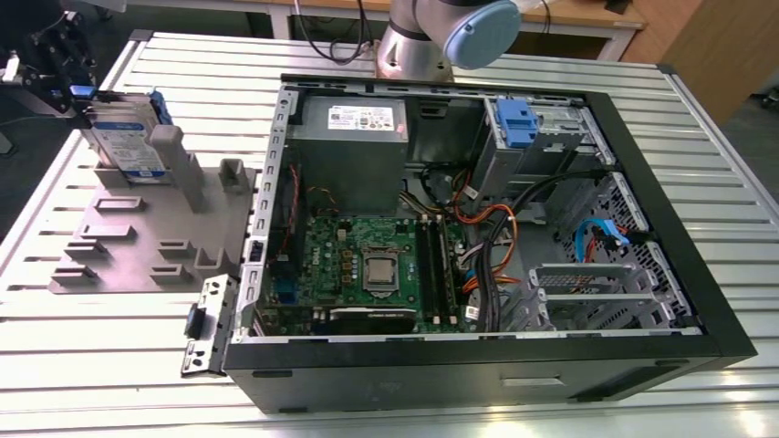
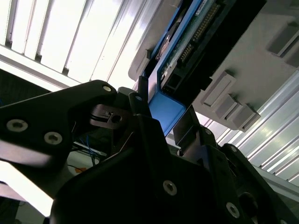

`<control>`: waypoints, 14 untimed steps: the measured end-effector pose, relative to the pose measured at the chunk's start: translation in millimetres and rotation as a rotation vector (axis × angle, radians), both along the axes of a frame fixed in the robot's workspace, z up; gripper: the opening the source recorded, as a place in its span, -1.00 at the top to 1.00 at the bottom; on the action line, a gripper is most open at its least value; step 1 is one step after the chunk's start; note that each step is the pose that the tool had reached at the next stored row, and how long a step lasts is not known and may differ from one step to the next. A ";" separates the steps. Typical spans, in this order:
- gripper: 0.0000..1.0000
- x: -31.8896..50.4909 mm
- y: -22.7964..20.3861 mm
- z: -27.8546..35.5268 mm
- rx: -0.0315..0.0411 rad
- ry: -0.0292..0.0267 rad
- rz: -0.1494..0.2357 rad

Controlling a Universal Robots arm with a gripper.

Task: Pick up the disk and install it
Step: 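Pick up the disk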

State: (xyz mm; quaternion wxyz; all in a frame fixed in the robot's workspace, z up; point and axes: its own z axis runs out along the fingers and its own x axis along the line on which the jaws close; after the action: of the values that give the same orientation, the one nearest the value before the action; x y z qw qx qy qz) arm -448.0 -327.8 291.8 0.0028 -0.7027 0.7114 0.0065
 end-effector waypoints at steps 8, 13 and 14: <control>0.22 0.0 0.0 0.0 0.0000 0.0000 0.000; 0.26 0.0 0.0 -0.2 0.0000 0.0000 0.000; 0.26 0.0 0.0 -0.3 0.0000 0.0001 0.000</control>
State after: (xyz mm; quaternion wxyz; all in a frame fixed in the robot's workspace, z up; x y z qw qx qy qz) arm -448.0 -327.8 291.5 0.0028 -0.7027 0.7114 0.0065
